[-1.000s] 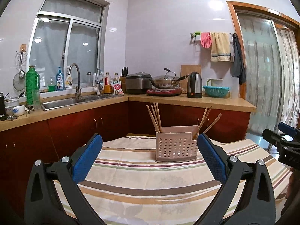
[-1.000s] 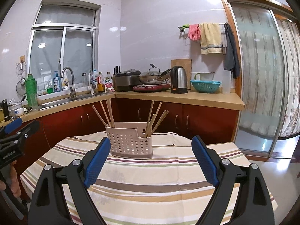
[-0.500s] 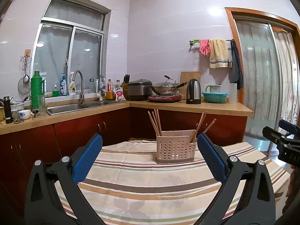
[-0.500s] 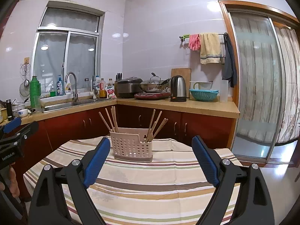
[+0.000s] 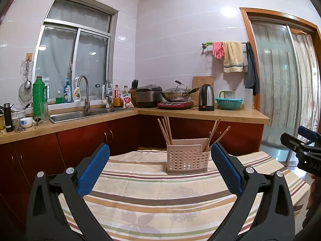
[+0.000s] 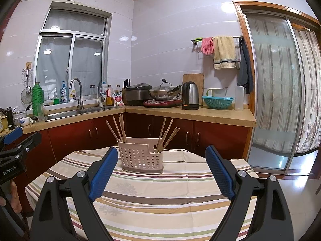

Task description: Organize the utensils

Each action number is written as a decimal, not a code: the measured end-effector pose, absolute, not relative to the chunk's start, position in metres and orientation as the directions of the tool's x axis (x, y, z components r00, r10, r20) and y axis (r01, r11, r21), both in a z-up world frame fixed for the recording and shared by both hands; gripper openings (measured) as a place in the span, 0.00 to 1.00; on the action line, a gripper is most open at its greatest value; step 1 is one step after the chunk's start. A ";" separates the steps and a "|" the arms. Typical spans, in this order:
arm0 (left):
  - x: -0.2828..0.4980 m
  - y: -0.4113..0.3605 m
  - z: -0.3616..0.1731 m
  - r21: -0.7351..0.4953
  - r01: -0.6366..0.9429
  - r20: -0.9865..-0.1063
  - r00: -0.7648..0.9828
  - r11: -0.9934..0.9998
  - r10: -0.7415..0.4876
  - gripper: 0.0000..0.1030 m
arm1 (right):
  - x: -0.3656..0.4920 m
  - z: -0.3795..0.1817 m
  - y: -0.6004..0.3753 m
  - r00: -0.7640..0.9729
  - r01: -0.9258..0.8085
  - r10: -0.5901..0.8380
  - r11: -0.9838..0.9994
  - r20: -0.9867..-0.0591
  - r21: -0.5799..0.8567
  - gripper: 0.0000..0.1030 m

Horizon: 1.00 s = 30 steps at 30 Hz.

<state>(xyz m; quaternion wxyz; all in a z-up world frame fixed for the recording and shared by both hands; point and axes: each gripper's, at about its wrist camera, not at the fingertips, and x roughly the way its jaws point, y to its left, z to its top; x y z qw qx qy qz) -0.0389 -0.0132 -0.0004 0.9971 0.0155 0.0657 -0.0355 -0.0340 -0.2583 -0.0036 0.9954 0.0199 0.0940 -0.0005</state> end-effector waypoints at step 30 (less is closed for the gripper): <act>-0.036 -0.007 -0.003 0.011 0.063 -0.136 0.989 0.998 -0.061 0.96 | -0.035 -0.003 -0.259 0.982 0.005 0.002 0.999 -0.189 0.037 0.84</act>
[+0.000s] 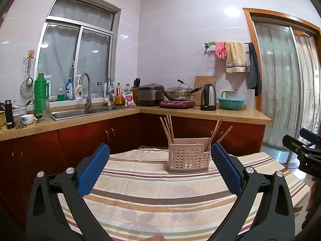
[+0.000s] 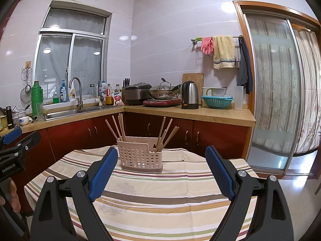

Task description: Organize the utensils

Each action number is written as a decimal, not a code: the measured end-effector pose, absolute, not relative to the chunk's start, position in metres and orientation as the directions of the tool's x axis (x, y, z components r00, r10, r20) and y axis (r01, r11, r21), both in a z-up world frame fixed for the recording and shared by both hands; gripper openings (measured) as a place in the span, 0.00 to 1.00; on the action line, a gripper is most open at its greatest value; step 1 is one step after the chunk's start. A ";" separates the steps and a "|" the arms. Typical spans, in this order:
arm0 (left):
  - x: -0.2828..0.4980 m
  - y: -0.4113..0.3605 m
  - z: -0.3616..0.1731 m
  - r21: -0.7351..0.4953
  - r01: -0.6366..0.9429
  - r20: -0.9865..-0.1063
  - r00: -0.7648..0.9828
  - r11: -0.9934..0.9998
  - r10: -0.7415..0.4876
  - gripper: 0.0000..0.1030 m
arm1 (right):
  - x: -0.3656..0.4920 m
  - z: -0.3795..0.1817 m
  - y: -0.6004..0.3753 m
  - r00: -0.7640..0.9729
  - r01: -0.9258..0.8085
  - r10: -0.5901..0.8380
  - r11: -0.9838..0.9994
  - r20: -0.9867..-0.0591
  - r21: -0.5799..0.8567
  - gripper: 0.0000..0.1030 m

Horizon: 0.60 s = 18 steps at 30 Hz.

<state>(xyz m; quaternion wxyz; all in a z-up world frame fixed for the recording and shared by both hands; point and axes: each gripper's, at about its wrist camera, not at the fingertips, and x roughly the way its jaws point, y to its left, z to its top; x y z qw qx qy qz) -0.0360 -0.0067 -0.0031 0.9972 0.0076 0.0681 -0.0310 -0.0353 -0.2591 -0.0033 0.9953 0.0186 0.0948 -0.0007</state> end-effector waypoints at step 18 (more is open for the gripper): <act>-0.030 -0.005 -0.006 -0.033 0.087 -0.164 0.982 0.996 -0.091 0.96 | -0.035 -0.004 -0.261 0.980 0.006 0.002 0.999 -0.197 0.038 0.84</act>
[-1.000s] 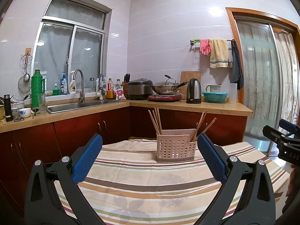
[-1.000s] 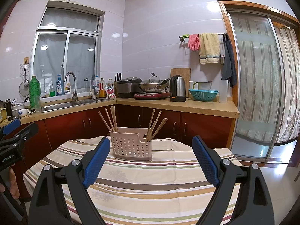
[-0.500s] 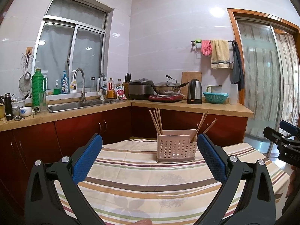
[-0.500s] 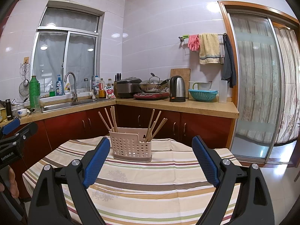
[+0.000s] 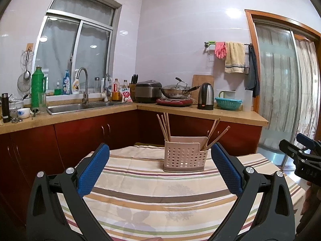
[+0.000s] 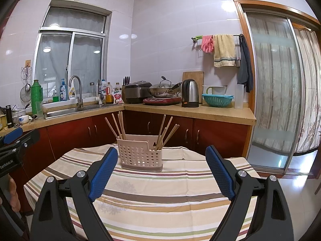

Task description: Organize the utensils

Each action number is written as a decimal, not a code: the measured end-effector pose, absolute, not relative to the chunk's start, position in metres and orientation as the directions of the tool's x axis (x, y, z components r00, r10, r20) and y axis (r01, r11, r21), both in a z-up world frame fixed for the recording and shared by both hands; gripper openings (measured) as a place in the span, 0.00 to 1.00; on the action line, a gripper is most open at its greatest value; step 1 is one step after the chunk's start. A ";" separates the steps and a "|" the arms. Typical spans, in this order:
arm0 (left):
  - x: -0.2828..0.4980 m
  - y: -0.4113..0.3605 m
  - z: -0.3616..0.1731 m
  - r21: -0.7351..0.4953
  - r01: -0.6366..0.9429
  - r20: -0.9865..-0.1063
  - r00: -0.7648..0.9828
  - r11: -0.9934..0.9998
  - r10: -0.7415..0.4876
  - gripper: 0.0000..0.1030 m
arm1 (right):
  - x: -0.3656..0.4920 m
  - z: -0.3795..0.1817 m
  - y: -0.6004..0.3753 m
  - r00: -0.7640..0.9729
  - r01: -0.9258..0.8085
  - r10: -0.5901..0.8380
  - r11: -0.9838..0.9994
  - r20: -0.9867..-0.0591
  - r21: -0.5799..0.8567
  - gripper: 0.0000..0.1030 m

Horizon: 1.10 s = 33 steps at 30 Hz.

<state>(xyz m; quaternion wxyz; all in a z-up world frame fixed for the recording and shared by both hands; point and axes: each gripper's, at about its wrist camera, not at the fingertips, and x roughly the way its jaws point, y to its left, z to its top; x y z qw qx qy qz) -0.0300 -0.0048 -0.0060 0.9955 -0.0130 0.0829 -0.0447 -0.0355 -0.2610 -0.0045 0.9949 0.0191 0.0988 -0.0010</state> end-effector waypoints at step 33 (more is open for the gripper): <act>0.249 0.120 -0.168 -0.058 -0.263 -0.689 0.708 0.963 0.152 0.96 | 0.172 -0.153 -0.407 0.755 0.255 -0.182 0.967 -0.630 0.027 0.85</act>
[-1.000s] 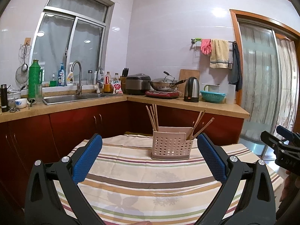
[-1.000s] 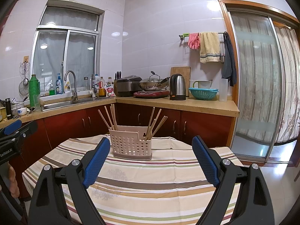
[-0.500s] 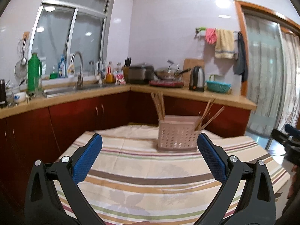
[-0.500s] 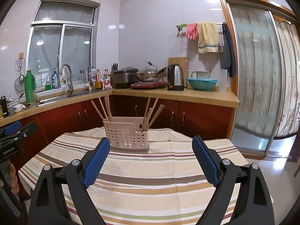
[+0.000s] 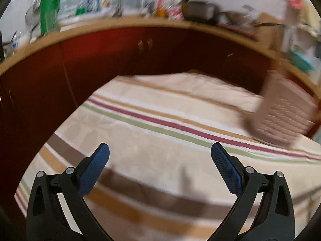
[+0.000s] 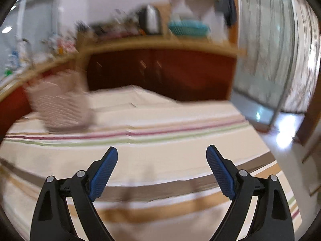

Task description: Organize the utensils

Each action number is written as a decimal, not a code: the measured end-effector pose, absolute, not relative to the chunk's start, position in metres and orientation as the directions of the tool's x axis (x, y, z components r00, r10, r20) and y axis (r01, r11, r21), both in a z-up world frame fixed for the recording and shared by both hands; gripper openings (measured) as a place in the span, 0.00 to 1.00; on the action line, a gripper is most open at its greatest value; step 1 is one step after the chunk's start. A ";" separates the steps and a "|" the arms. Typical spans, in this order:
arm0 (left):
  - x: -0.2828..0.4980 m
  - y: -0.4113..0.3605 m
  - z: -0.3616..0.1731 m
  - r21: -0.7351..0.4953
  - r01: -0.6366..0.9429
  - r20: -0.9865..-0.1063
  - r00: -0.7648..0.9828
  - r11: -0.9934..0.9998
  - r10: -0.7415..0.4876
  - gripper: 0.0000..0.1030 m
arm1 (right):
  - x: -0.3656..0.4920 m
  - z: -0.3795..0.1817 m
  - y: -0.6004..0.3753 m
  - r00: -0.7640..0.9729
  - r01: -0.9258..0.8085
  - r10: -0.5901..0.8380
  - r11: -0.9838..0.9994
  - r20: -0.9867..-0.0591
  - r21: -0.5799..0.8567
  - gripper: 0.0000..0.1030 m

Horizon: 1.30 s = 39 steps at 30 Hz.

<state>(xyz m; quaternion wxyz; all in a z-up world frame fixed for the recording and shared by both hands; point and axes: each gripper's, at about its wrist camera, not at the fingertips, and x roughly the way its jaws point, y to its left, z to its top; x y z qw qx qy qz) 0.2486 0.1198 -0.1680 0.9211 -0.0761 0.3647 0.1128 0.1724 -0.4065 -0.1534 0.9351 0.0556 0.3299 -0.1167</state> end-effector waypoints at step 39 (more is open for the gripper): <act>0.345 0.142 -0.218 0.006 -0.254 -0.813 0.562 0.967 0.152 0.96 | 0.258 -0.211 -0.477 0.559 0.352 -0.174 0.935 -0.811 0.042 0.94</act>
